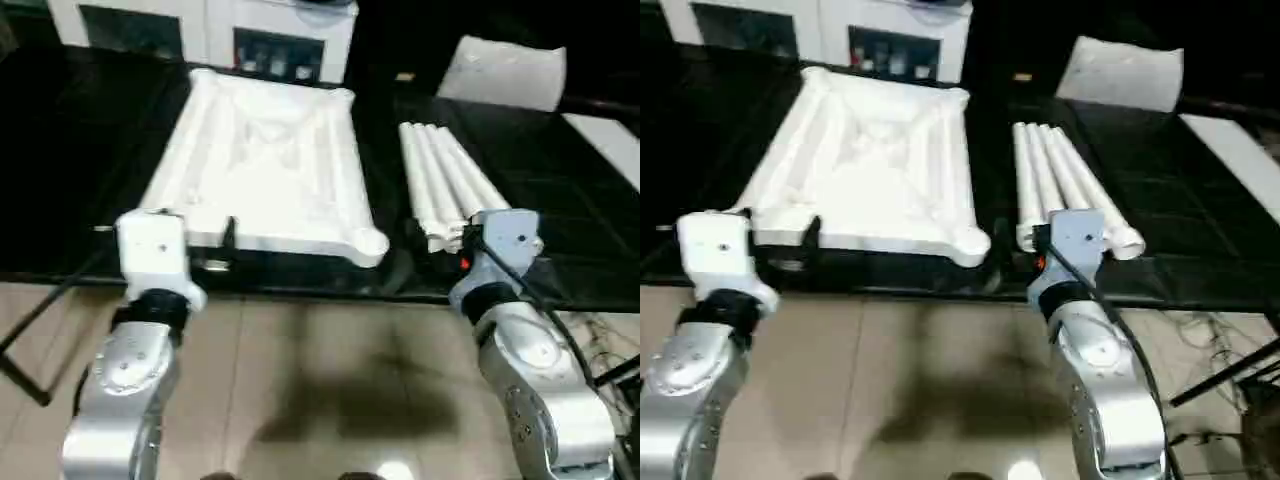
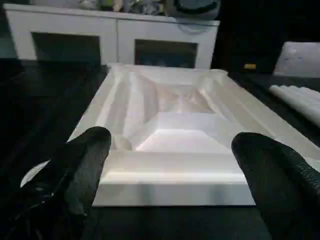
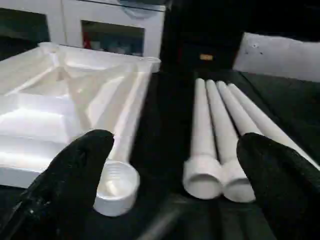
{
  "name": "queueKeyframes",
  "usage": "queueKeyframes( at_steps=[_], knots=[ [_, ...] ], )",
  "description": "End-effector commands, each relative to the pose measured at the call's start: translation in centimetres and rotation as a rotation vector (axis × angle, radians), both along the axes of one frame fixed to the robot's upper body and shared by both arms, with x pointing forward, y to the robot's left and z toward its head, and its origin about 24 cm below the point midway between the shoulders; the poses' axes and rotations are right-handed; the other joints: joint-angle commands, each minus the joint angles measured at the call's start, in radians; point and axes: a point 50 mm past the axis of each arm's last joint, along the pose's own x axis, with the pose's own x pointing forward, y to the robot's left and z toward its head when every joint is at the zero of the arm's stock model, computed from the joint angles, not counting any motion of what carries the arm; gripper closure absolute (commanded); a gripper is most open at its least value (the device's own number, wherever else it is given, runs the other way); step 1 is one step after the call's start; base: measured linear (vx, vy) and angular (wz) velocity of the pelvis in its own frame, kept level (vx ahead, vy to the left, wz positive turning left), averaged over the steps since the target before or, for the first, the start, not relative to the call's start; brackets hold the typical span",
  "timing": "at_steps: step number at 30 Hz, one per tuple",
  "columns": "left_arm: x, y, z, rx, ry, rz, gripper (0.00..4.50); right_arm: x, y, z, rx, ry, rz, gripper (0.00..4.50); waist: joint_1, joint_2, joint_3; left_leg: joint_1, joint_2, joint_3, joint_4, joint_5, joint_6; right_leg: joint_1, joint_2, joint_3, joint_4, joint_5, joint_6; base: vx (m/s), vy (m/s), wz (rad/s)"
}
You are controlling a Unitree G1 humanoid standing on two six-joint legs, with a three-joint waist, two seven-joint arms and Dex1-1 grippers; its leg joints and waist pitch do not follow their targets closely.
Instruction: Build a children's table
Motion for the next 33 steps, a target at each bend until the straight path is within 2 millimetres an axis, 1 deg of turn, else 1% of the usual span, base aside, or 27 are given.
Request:
queueKeyframes(
  at_steps=[1, 2, 3, 4, 5, 6, 7, 8, 9, 10, 11, 13, 14, 15, 16, 17, 20, 21, 22, 23, 24, 26, 27, 28, 31, 32, 33],
  knots=[
    [-0.1, -0.6, 0.1, -0.023, 0.01, -0.025, 0.03, -0.1, -0.8, -0.3, 0.029, 0.042, -0.029, 0.02, -0.004, 0.03, -0.061, -0.001, 0.144, -0.065, -0.083, -0.031, 0.249, 0.015, -0.143, 0.096, -0.084, 0.021, -0.229, -0.005, -0.079, -0.01],
    [-0.1, -0.6, 0.1, -0.023, 0.01, -0.025, 0.03, -0.1, -0.8, -0.3, 0.029, 0.042, -0.029, 0.02, 0.036, -0.003, -0.058, -0.034, 0.024, 0.011, 0.018, -0.016, 0.184, 0.041, -0.185, 0.118, -0.157, -0.064, -0.196, -0.041, -0.136, -0.05],
    [0.0, -0.5, 0.1, 0.001, 0.028, -0.027, 0.03, -0.2, -0.6, 0.0, 0.039, 0.022, -0.002, 0.02, 0.05, -0.005, -0.063, -0.03, 0.034, 0.005, 0.021, -0.002, 0.121, 0.048, -0.196, 0.126, -0.152, -0.163, -0.128, -0.041, -0.136, -0.05],
    [0.0, -0.5, 0.1, 0.007, 0.033, -0.03, 0.03, -0.2, -0.5, 0.1, 0.038, 0.015, 0.012, 0.02, 0.063, -0.01, -0.056, -0.036, 0.04, 0.002, -0.004, 0.018, 0.053, 0.045, -0.162, 0.119, -0.147, -0.299, 0.016, -0.053, -0.115, -0.05],
    [0.3, -0.6, 0.4, 0.03, -0.005, -0.048, 0.03, -0.3, -0.5, -0.2, 0.047, 0.016, 0.01, 0.02, 0.062, 0.0, -0.05, -0.025, 0.059, 0.0, -0.035, -0.012, 0.035, 0.031, -0.132, 0.106, -0.148, -0.386, 0.068, -0.037, -0.097, -0.01],
    [0.3, -0.7, 0.6, 0.032, -0.02, -0.054, 0.03, -0.3, -0.6, -0.3, 0.047, 0.018, 0.004, 0.02, 0.062, 0.009, -0.05, -0.022, 0.072, -0.002, -0.049, -0.033, 0.024, 0.029, -0.118, 0.094, -0.142, -0.4, 0.069, -0.037, -0.097, -0.01],
    [0.4, -0.7, 0.7, 0.027, -0.025, -0.061, 0.03, -0.2, -0.6, -0.4, 0.015, 0.005, -0.004, 0.02, 0.059, 0.023, -0.049, -0.012, 0.098, -0.008, -0.069, -0.099, -0.002, 0.019, -0.103, 0.078, -0.135, -0.398, 0.049, -0.035, -0.057, 0.0],
    [0.4, -0.7, 0.7, 0.027, -0.025, -0.062, 0.03, -0.2, -0.6, -0.4, 0.013, 0.004, -0.004, 0.02, 0.059, 0.025, -0.051, -0.007, 0.109, -0.011, -0.076, -0.132, -0.011, 0.017, -0.098, 0.072, -0.132, -0.384, 0.038, 0.0, 0.0, 0.0],
    [0.3, -0.7, 0.6, 0.012, -0.02, -0.059, 0.03, -0.1, -0.4, -0.1, -0.01, -0.048, 0.007, 0.02, 0.056, 0.04, -0.054, 0.004, 0.134, -0.021, -0.089, -0.188, -0.027, 0.014, -0.1, 0.069, -0.117, -0.291, -0.023, 0.0, 0.0, 0.0],
    [0.3, -0.7, 0.6, 0.012, -0.02, -0.059, 0.03, -0.1, -0.4, -0.1, -0.01, -0.048, 0.007, 0.02, 0.053, 0.037, -0.053, 0.003, 0.139, -0.022, -0.093, -0.197, -0.028, 0.016, -0.101, 0.069, -0.113, -0.258, -0.042, 0.0, 0.0, 0.0],
    [0.3, -0.7, 0.6, 0.004, -0.017, -0.056, 0.03, -0.2, -0.3, 0.1, -0.007, -0.061, 0.019, 0.02, 0.055, 0.039, -0.053, 0.001, 0.142, -0.023, -0.097, -0.201, -0.029, 0.023, -0.108, 0.071, -0.108, -0.212, -0.073, 0.0, 0.0, 0.0],
    [0.4, -0.7, 0.5, -0.001, -0.014, -0.053, 0.03, -0.2, -0.2, 0.2, 0.002, -0.064, 0.028, 0.02, 0.058, 0.04, -0.051, 0.001, 0.137, -0.019, -0.1, -0.245, -0.038, 0.032, -0.116, 0.072, -0.105, -0.241, -0.094, 0.0, 0.0, 0.0],
    [0.4, -0.8, 0.4, -0.001, -0.012, -0.053, 0.03, -0.2, -0.1, 0.2, 0.005, -0.064, 0.031, 0.02, 0.057, 0.038, -0.049, 0.006, 0.136, -0.017, -0.101, -0.284, -0.044, 0.032, -0.115, 0.071, -0.11, -0.289, -0.092, 0.0, 0.0, 0.0],
    [0.5, -0.9, 0.5, 0.004, -0.013, -0.056, 0.03, -0.1, -0.1, 0.3, 0.008, -0.071, 0.028, 0.02, 0.058, 0.039, -0.047, 0.016, 0.131, -0.014, -0.102, -0.371, -0.054, 0.038, -0.116, 0.07, -0.124, -0.43, -0.079, 0.0, 0.0, 0.0],
    [0.5, -0.9, 0.5, 0.005, -0.014, -0.056, 0.03, 0.0, -0.1, 0.3, 0.009, -0.072, 0.028, 0.02, 0.058, 0.04, -0.045, 0.022, 0.128, -0.013, -0.103, -0.404, -0.053, 0.038, -0.112, 0.066, -0.132, -0.48, -0.074, 0.0, 0.0, 0.0],
    [0.7, -0.8, 0.7, 0.005, -0.021, -0.052, 0.03, 0.3, 0.0, 0.4, 0.016, -0.075, 0.029, 0.02, 0.056, 0.032, -0.036, 0.037, 0.122, -0.008, -0.1, -0.457, -0.047, 0.034, -0.109, 0.06, -0.149, -0.589, -0.062, 0.0, 0.0, 0.0],
    [1.0, -0.2, 1.0, 0.006, -0.032, -0.026, 0.03, 0.8, 0.7, 0.4, 0.055, -0.053, 0.08, 0.02, 0.05, 0.032, -0.028, 0.059, 0.114, -0.007, -0.092, -0.508, -0.042, 0.038, -0.108, 0.047, -0.175, -0.715, -0.047, 0.0, 0.0, 0.0],
    [1.1, 0.1, 1.1, 0.012, -0.038, -0.018, 0.03, 0.9, 0.8, 0.4, 0.061, -0.045, 0.087, 0.02, 0.047, 0.032, -0.035, 0.06, 0.113, -0.007, -0.093, -0.492, -0.041, 0.051, -0.109, 0.047, -0.176, -0.702, -0.045, 0.0, 0.0, 0.0],
    [1.1, 0.3, 1.2, 0.017, -0.042, -0.015, 0.03, 0.9, 0.8, 0.4, 0.062, -0.044, 0.089, 0.02, 0.051, 0.03, -0.034, 0.052, 0.118, -0.008, -0.104, -0.452, -0.028, 0.063, -0.11, 0.053, -0.171, -0.658, -0.055, 0.052, 0.019, -0.02],
    [1.2, 0.3, 1.2, 0.018, -0.043, -0.014, 0.03, 0.9, 0.8, 0.4, 0.062, -0.042, 0.09, 0.02, 0.052, 0.035, -0.046, 0.057, 0.121, -0.005, -0.109, -0.402, -0.018, 0.069, -0.104, 0.058, -0.159, -0.561, -0.082, 0.084, 0.017, 0.01],
    [1.2, 0.5, 1.4, 0.024, -0.048, -0.008, 0.03, 0.9, 0.8, 0.3, 0.061, -0.035, 0.096, 0.02, 0.052, 0.033, -0.053, 0.045, 0.124, -0.004, -0.115, -0.327, 0.0, 0.088, -0.1, 0.058, -0.146, -0.447, -0.11, 0.084, 0.017, 0.01],
    [1.2, 0.7, 1.5, 0.024, -0.052, -0.003, 0.03, 0.9, 0.9, 0.3, 0.058, -0.034, 0.105, 0.02, 0.052, 0.036, -0.059, 0.054, 0.126, -0.001, -0.117, -0.269, 0.018, 0.09, -0.095, 0.053, -0.137, -0.346, -0.137, 0.089, 0.022, 0.01],
    [1.2, 0.8, 1.6, 0.025, -0.054, -0.001, 0.03, 0.9, 0.9, 0.3, 0.051, -0.035, 0.106, 0.02, 0.052, 0.036, -0.068, 0.054, 0.122, 0.003, -0.114, -0.17, 0.054, 0.101, -0.092, 0.049, -0.122, -0.205, -0.171, 0.094, 0.025, 0.01],
    [1.2, 0.8, 1.6, 0.025, -0.054, -0.001, 0.03, 0.9, 0.9, 0.3, 0.051, -0.035, 0.106, 0.02, 0.053, 0.036, -0.07, 0.054, 0.118, 0.006, -0.11, -0.142, 0.066, 0.104, -0.092, 0.05, -0.118, -0.167, -0.18, 0.102, 0.023, 0.01],
    [1.0, 0.9, 1.7, 0.02, -0.054, 0.0, 0.03, 0.8, 0.8, 0.1, 0.037, -0.019, 0.097, 0.02, 0.064, 0.031, -0.08, 0.033, 0.094, 0.019, -0.09, -0.026, 0.104, 0.142, -0.089, 0.058, -0.114, -0.074, -0.19, 0.1, 0.016, 0.0],
    [0.9, 0.8, 1.6, 0.018, -0.052, -0.002, 0.03, 0.8, 0.8, -0.1, 0.034, 0.001, 0.099, 0.02, 0.062, 0.042, -0.082, 0.083, 0.109, 0.034, -0.092, -0.034, 0.063, 0.113, -0.069, 0.075, -0.106, -0.079, -0.185, 0.16, 0.012, -0.15],
    [0.9, 0.8, 1.5, 0.016, -0.049, -0.003, 0.03, 0.8, 0.8, -0.2, 0.031, 0.024, 0.103, 0.02, 0.047, 0.052, -0.077, 0.189, 0.179, 0.01, -0.116, -0.004, 0.006, 0.023, -0.042, 0.049, -0.048, -0.056, -0.148, 0.16, 0.012, -0.15]
  ],
)
